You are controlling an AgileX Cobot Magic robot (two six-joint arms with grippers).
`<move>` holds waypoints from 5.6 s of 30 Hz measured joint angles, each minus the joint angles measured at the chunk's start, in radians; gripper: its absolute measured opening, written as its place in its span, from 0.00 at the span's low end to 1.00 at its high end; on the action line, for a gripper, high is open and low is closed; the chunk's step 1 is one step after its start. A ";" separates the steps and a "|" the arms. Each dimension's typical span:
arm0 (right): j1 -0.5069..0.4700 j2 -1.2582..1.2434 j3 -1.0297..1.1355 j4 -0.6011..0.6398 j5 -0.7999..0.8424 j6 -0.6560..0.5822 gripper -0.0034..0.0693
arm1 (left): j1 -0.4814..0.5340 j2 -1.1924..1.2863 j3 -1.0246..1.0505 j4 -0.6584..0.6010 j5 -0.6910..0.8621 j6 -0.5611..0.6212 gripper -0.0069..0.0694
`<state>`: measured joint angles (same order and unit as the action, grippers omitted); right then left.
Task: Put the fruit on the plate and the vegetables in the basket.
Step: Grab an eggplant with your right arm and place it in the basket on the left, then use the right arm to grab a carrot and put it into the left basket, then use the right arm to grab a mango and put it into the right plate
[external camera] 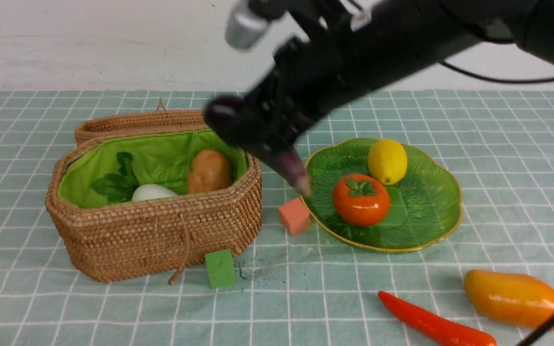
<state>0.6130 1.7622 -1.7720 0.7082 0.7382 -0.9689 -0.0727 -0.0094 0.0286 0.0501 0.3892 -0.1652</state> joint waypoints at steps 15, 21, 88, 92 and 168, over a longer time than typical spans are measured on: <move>0.076 0.311 -0.150 0.483 -0.468 -0.331 0.65 | 0.000 0.000 0.000 0.000 0.000 0.000 0.18; 0.071 0.261 -0.156 0.420 -0.392 -0.263 0.95 | 0.000 0.000 0.000 0.000 0.000 0.000 0.19; -0.040 0.281 -0.287 0.293 -0.081 -0.084 0.40 | 0.000 0.000 0.000 0.001 0.001 0.000 0.28; -0.004 0.388 -0.356 0.257 -0.182 -0.117 0.54 | 0.000 0.000 0.000 0.001 0.001 0.000 0.28; -0.403 0.086 0.377 -0.297 -0.214 0.210 0.80 | 0.000 0.000 0.000 0.001 0.001 0.000 0.36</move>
<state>0.2102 1.8481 -1.3945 0.4109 0.5242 -0.7588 -0.0727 -0.0094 0.0286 0.0509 0.3901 -0.1652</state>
